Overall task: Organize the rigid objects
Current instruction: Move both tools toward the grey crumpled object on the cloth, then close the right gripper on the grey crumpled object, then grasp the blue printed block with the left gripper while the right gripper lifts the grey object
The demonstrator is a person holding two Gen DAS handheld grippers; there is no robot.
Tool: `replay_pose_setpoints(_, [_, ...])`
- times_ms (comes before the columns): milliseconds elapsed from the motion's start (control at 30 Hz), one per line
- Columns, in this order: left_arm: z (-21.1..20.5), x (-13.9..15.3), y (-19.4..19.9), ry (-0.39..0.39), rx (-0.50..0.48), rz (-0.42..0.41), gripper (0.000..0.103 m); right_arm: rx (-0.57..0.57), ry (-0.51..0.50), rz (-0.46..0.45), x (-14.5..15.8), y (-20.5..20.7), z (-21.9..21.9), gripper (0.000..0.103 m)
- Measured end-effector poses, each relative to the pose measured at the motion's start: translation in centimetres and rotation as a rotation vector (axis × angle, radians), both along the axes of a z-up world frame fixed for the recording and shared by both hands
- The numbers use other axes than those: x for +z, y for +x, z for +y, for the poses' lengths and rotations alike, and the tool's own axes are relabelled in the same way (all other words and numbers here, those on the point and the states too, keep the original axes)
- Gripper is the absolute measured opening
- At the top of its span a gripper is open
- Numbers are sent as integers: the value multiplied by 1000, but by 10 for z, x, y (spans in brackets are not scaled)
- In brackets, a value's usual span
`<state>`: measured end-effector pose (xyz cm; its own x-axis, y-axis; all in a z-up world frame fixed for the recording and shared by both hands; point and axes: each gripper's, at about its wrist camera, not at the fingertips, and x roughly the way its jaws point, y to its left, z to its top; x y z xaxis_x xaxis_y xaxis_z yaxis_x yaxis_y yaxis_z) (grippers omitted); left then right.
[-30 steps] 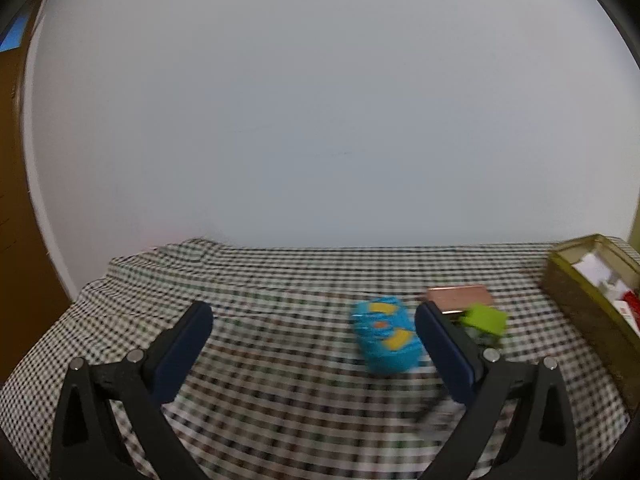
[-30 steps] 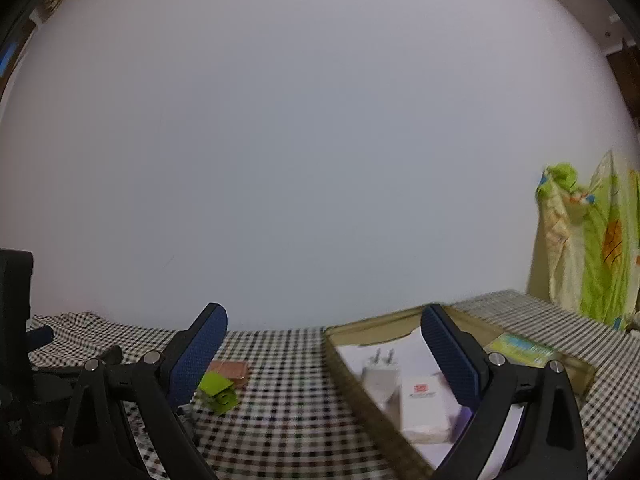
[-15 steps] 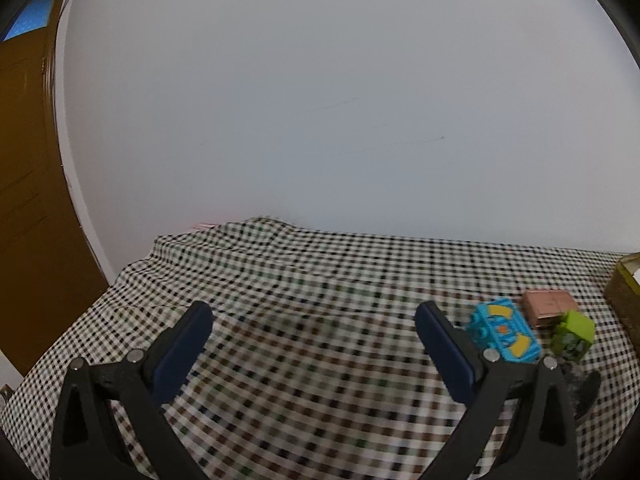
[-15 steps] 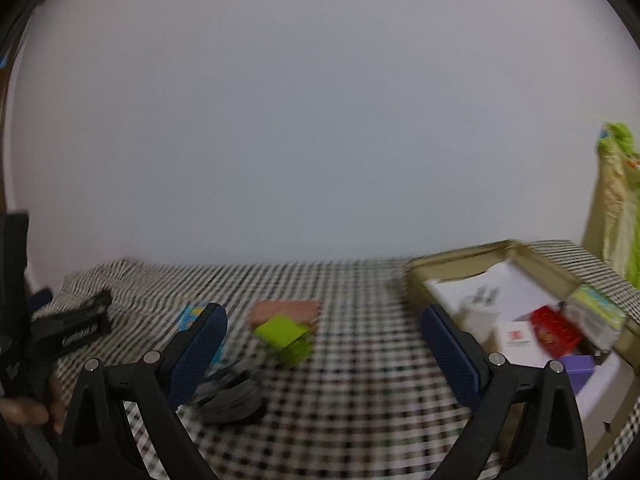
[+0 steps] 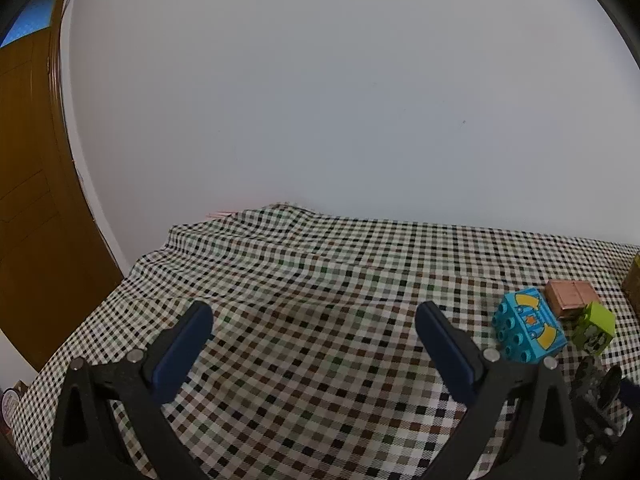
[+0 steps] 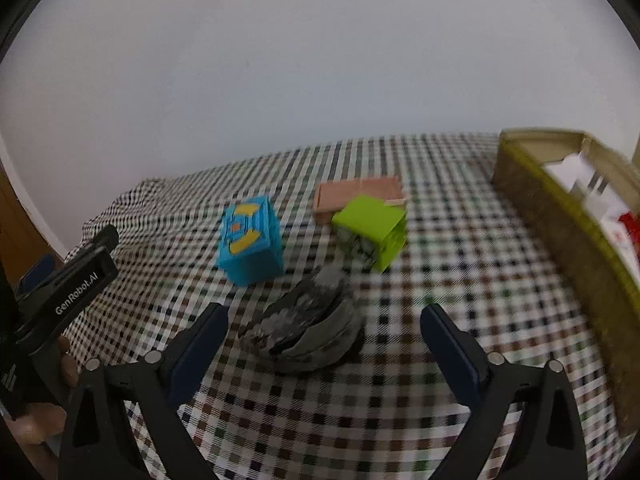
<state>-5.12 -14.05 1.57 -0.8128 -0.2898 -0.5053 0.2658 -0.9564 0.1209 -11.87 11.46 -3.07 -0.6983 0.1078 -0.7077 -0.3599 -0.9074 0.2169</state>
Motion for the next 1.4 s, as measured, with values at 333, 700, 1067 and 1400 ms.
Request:
replay_pose_setpoints(333, [-2, -4, -4, 9, -2, -24, 102, 133, 3, 28, 2, -8, 5, 60])
replay_pose_setpoints(700, [-3, -7, -5, 15, -1, -34, 102, 151, -63, 53, 3, 0, 29, 32])
replay_pose_setpoints(1067, [1, -11, -9, 14, -1, -50, 102, 126, -193, 12, -7, -3, 20, 66])
replay_pose_setpoints(1400, [-1, -14, -12, 24, 6, -59, 102, 192, 18, -50, -7, -22, -21, 55])
